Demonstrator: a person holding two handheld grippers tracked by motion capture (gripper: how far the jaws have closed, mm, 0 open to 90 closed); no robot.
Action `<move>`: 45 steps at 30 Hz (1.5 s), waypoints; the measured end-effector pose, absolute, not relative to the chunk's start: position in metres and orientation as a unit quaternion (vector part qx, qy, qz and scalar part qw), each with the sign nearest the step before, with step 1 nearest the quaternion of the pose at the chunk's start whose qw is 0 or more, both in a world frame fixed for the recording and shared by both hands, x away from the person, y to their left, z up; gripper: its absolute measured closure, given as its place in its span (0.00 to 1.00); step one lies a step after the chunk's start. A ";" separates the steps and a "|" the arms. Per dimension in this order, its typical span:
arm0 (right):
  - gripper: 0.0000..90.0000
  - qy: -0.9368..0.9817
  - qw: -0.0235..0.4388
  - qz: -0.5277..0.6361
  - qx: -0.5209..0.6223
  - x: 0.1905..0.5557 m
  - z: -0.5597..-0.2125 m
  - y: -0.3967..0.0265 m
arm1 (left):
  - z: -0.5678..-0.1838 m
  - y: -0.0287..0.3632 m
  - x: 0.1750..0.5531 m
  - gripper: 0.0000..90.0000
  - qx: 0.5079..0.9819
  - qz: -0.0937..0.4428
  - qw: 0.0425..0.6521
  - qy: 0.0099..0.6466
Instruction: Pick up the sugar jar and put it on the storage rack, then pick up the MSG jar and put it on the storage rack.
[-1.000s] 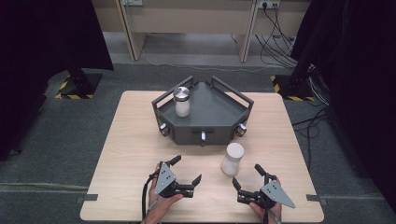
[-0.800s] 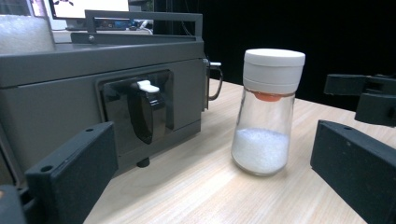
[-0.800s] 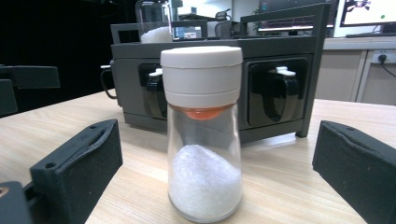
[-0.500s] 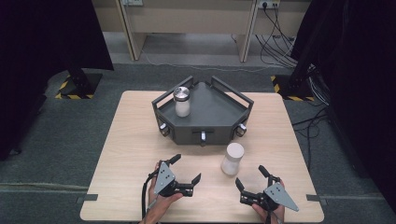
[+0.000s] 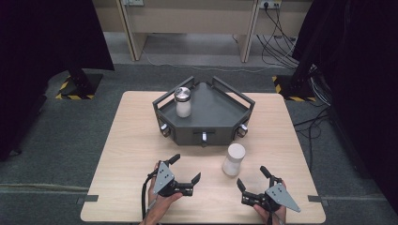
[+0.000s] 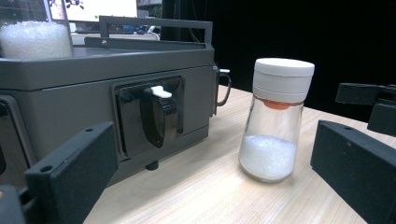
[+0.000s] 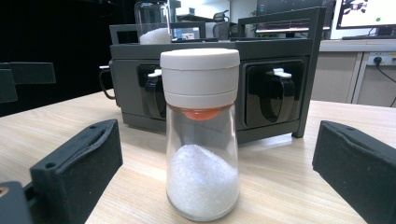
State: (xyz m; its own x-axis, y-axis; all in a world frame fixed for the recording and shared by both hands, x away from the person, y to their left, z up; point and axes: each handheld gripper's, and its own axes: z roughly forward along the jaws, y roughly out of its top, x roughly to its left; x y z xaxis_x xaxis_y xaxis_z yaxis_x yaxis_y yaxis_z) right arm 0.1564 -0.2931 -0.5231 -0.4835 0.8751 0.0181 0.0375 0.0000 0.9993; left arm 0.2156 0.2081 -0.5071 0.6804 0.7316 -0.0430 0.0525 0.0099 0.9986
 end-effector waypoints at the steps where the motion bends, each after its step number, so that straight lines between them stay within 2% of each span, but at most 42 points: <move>1: 0.02 0.615 0.348 0.602 0.371 0.157 -0.523 -0.293 | -0.507 0.208 0.216 0.01 0.652 0.264 0.644 0.301; 45: 0.02 0.616 0.348 0.602 0.371 0.161 -0.523 -0.292 | -0.508 0.211 0.210 0.00 0.642 0.274 0.644 0.313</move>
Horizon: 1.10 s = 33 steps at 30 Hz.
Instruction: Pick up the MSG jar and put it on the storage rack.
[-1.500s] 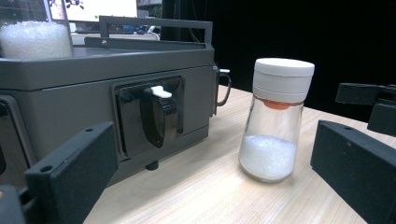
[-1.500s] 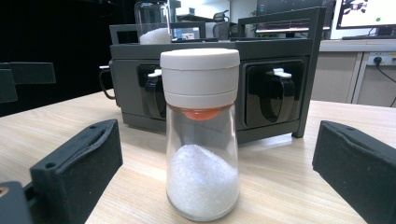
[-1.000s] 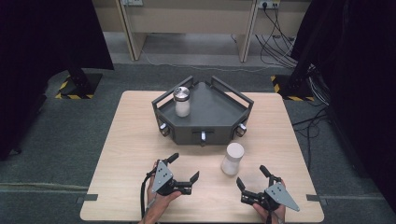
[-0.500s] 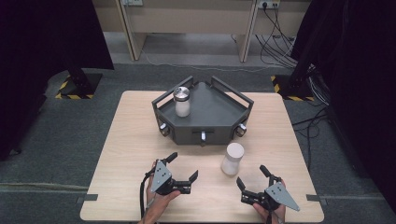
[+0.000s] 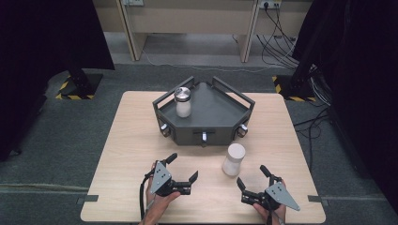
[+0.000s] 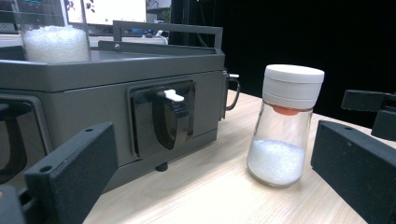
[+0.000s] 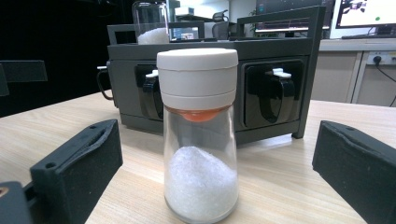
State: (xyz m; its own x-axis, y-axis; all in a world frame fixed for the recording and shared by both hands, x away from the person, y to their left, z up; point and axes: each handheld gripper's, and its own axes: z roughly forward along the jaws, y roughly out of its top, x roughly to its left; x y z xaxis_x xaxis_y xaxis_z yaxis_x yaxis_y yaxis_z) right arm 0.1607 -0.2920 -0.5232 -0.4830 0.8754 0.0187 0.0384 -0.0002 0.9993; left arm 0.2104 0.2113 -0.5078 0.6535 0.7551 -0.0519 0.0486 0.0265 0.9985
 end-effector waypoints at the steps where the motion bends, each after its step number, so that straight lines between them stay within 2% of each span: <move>1: 0.02 0.616 0.347 0.602 0.371 0.162 -0.523 -0.292 | -0.508 0.212 0.210 0.00 0.641 0.275 0.644 0.314; 33: 0.04 0.624 0.341 0.600 0.367 0.176 -0.524 -0.285 | -0.512 0.216 0.204 0.00 0.637 0.285 0.639 0.325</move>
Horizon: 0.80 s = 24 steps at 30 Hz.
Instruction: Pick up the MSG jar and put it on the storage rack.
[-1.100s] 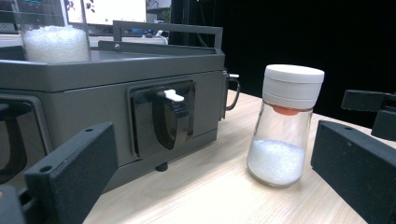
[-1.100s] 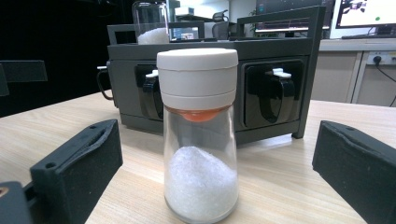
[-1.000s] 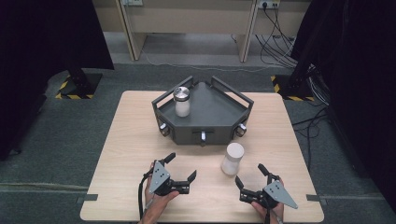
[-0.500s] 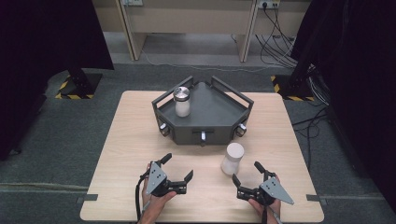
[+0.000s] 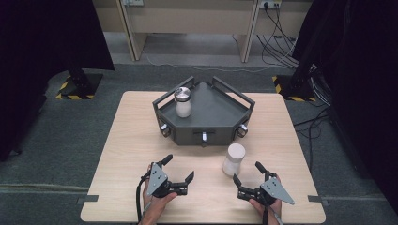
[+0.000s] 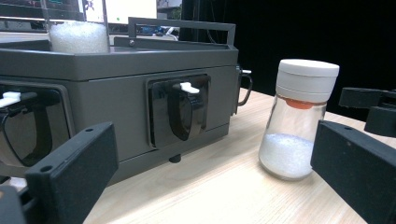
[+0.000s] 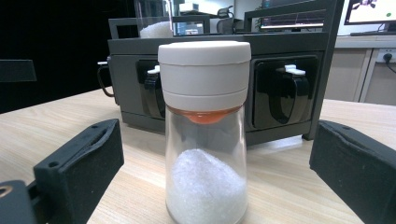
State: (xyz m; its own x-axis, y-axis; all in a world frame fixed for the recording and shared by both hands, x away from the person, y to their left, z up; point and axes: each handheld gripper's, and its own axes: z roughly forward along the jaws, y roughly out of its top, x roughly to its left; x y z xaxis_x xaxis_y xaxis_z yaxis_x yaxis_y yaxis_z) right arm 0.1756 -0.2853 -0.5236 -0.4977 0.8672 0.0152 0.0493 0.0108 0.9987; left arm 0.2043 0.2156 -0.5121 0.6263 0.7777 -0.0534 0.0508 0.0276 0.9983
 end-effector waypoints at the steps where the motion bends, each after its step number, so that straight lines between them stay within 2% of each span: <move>1: 0.04 0.623 0.342 0.600 0.367 0.176 -0.524 -0.285 | -0.512 0.216 0.204 0.01 0.637 0.285 0.639 0.324; 17: 0.05 0.619 0.360 0.599 0.359 0.197 -0.527 -0.270 | -0.513 0.217 0.204 0.00 0.632 0.287 0.643 0.325; 24: 0.08 0.619 0.351 0.603 0.361 0.210 -0.527 -0.265 | -0.514 0.217 0.205 0.00 0.632 0.286 0.644 0.323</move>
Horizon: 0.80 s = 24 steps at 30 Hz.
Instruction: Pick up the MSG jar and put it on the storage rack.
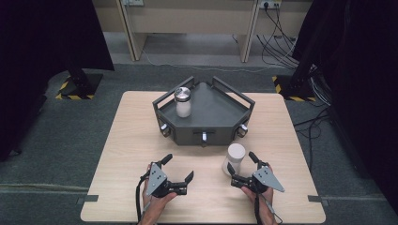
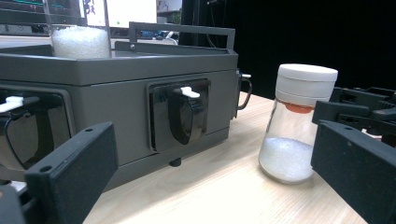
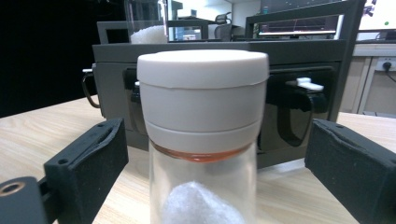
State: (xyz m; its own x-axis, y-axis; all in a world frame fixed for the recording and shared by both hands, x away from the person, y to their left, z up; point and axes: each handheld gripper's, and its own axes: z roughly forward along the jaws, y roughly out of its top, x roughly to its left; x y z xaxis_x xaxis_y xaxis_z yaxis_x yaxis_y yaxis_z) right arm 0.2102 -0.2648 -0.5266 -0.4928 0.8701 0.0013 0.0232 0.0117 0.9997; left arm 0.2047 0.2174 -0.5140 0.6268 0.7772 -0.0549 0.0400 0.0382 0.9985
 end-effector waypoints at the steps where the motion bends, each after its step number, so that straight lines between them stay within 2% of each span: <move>1: 0.09 0.620 0.350 0.603 0.360 0.211 -0.526 -0.264 | -0.514 0.217 0.205 0.00 0.632 0.286 0.644 0.324; 8: 0.15 0.624 0.346 0.602 0.359 0.216 -0.526 -0.261 | -0.514 0.217 0.205 0.00 0.632 0.285 0.643 0.324; 21: 0.38 0.638 0.346 0.588 0.356 0.224 -0.518 -0.255 | -0.514 0.217 0.205 0.00 0.632 0.283 0.644 0.325; 24: 0.38 0.639 0.348 0.586 0.356 0.223 -0.516 -0.254 | -0.514 0.217 0.206 0.00 0.634 0.282 0.643 0.325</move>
